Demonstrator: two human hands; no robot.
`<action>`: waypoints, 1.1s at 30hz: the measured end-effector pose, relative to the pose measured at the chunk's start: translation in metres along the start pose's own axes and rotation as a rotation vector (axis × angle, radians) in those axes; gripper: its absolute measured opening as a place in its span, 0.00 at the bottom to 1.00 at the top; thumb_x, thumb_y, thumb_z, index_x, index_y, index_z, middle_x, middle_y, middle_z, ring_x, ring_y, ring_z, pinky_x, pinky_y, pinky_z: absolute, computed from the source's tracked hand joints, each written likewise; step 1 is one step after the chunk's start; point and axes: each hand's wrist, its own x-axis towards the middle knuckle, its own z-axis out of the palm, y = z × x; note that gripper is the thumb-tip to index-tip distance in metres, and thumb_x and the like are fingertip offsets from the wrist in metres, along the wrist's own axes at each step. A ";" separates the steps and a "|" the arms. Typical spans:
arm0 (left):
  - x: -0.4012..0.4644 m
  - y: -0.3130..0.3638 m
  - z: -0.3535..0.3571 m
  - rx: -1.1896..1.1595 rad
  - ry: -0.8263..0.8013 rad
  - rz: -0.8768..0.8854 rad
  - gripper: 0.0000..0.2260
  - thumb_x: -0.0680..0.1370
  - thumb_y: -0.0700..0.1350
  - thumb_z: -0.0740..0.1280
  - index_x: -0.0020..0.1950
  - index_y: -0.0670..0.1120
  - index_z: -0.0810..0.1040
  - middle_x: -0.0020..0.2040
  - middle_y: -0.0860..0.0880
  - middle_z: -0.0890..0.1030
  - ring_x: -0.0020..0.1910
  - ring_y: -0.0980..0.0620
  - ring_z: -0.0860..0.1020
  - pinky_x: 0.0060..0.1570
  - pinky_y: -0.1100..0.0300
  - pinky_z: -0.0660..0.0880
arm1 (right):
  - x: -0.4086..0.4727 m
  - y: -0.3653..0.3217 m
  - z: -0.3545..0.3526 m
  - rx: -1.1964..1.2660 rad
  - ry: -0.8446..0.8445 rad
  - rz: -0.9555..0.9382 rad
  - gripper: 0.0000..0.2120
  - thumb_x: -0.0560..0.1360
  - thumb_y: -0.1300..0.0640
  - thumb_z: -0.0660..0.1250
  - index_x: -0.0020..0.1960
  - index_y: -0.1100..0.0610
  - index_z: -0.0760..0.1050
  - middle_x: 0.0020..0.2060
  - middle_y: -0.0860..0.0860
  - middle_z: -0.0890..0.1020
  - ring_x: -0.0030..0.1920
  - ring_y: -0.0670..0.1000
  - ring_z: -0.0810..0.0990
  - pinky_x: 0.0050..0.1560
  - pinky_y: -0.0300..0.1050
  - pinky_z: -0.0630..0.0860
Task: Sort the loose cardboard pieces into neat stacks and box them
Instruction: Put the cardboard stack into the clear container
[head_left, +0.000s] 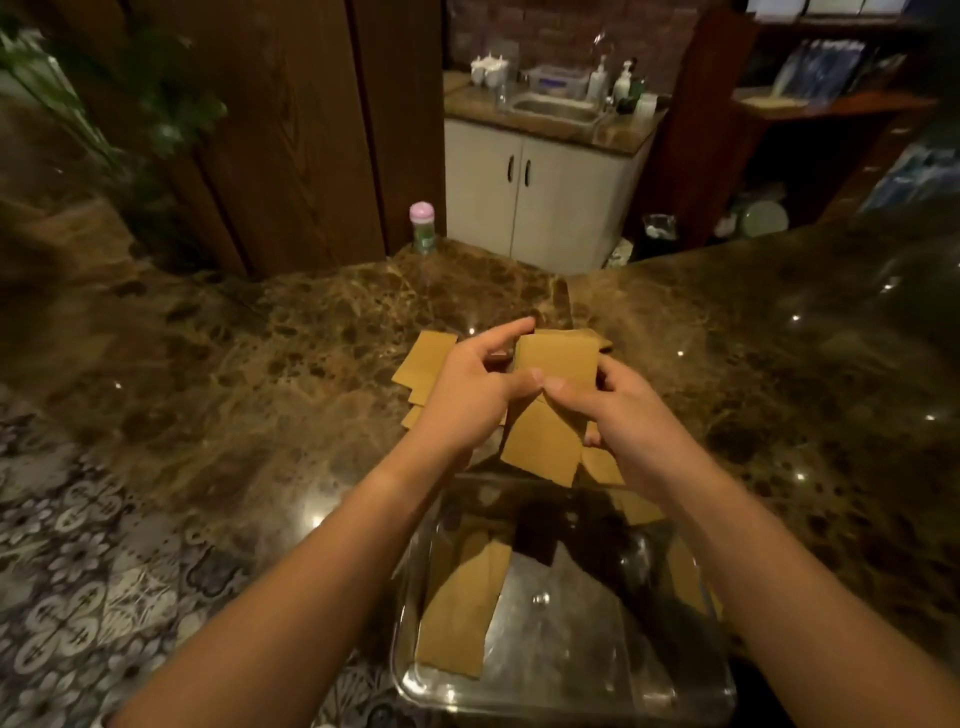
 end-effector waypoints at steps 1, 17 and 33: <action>-0.010 -0.004 -0.004 -0.015 -0.023 -0.013 0.27 0.75 0.35 0.71 0.72 0.50 0.73 0.50 0.49 0.84 0.48 0.55 0.83 0.38 0.69 0.76 | -0.007 0.005 0.002 -0.019 -0.022 -0.004 0.16 0.75 0.49 0.72 0.62 0.44 0.77 0.51 0.43 0.86 0.49 0.44 0.85 0.40 0.39 0.76; -0.090 -0.100 -0.029 -0.176 0.113 -0.260 0.26 0.73 0.65 0.63 0.71 0.61 0.70 0.71 0.54 0.73 0.66 0.55 0.73 0.63 0.54 0.72 | -0.057 0.089 0.060 -0.177 -0.108 0.457 0.10 0.78 0.53 0.70 0.59 0.51 0.77 0.49 0.49 0.85 0.50 0.50 0.83 0.50 0.50 0.81; -0.089 -0.097 -0.026 -0.270 0.098 -0.231 0.11 0.80 0.51 0.62 0.61 0.57 0.78 0.53 0.57 0.84 0.51 0.62 0.82 0.44 0.69 0.76 | -0.052 0.081 0.089 -0.134 -0.082 0.602 0.11 0.74 0.46 0.68 0.53 0.49 0.80 0.47 0.54 0.85 0.44 0.51 0.81 0.40 0.45 0.75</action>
